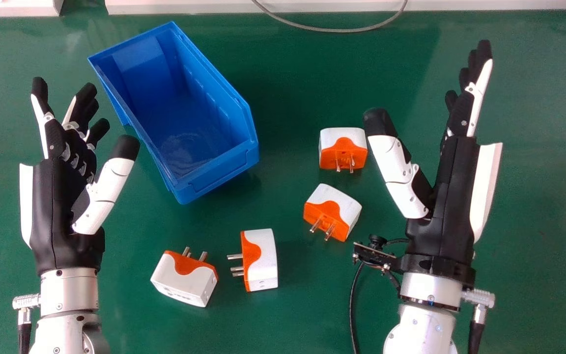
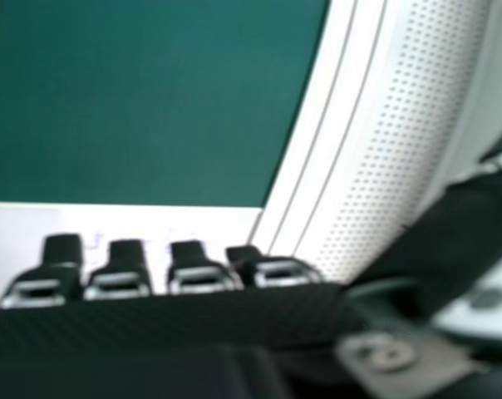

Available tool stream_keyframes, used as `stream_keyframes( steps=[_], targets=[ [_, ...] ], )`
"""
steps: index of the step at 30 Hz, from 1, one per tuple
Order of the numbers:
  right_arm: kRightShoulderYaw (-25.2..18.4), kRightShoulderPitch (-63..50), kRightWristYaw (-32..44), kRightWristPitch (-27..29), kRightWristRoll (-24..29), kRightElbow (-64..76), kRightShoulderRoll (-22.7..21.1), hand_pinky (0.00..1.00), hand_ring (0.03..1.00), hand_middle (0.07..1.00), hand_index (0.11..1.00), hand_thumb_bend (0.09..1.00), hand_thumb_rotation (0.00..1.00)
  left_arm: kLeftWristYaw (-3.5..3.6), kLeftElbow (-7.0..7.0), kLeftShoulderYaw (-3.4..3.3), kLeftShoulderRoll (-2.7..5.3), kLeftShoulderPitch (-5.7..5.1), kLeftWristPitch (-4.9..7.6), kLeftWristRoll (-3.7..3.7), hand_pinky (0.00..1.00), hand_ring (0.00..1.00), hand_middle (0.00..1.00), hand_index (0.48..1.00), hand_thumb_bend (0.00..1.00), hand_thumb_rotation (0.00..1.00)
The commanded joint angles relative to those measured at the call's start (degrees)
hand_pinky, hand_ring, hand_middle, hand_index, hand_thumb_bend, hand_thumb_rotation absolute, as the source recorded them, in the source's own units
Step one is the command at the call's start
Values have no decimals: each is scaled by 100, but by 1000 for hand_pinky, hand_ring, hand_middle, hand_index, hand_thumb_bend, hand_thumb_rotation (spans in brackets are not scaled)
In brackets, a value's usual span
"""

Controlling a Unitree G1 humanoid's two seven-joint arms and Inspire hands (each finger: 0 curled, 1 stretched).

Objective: Pick all objects and put in blue box

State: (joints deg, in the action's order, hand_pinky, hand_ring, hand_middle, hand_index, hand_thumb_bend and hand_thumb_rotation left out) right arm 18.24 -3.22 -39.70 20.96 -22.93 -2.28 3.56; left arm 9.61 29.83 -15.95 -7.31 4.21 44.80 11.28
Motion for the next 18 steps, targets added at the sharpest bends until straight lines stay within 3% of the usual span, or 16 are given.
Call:
stream_keyframes(
  steps=[1, 6, 10, 13, 18],
  targets=[
    [132, -59, -20, 52, -15, 175, 534, 944, 993, 1000, 1000, 608, 749, 0, -132, 0, -3, -19, 47, 34, 902, 942, 924, 915, 856, 541],
    [131, -69, 12, 37, 7, 193, 534, 946, 995, 1000, 1000, 607, 746, 21, -98, -3, -2, -4, 70, 50, 901, 942, 924, 915, 849, 538],
    [138, -80, 29, 3, 2, 208, 530, 947, 999, 1000, 1000, 611, 746, 35, -144, -2, 12, -23, 15, 93, 903, 944, 926, 915, 857, 532],
    [149, -108, 92, -24, 40, 237, 519, 952, 1000, 1000, 1000, 615, 749, -7, -132, -7, 3, -31, 54, 16, 900, 943, 926, 915, 854, 535],
    [215, -218, 536, -399, 157, 488, 418, 956, 1000, 1000, 1000, 624, 726, -38, -146, -9, -4, -51, 62, -31, 898, 942, 926, 917, 842, 538]
  ],
)
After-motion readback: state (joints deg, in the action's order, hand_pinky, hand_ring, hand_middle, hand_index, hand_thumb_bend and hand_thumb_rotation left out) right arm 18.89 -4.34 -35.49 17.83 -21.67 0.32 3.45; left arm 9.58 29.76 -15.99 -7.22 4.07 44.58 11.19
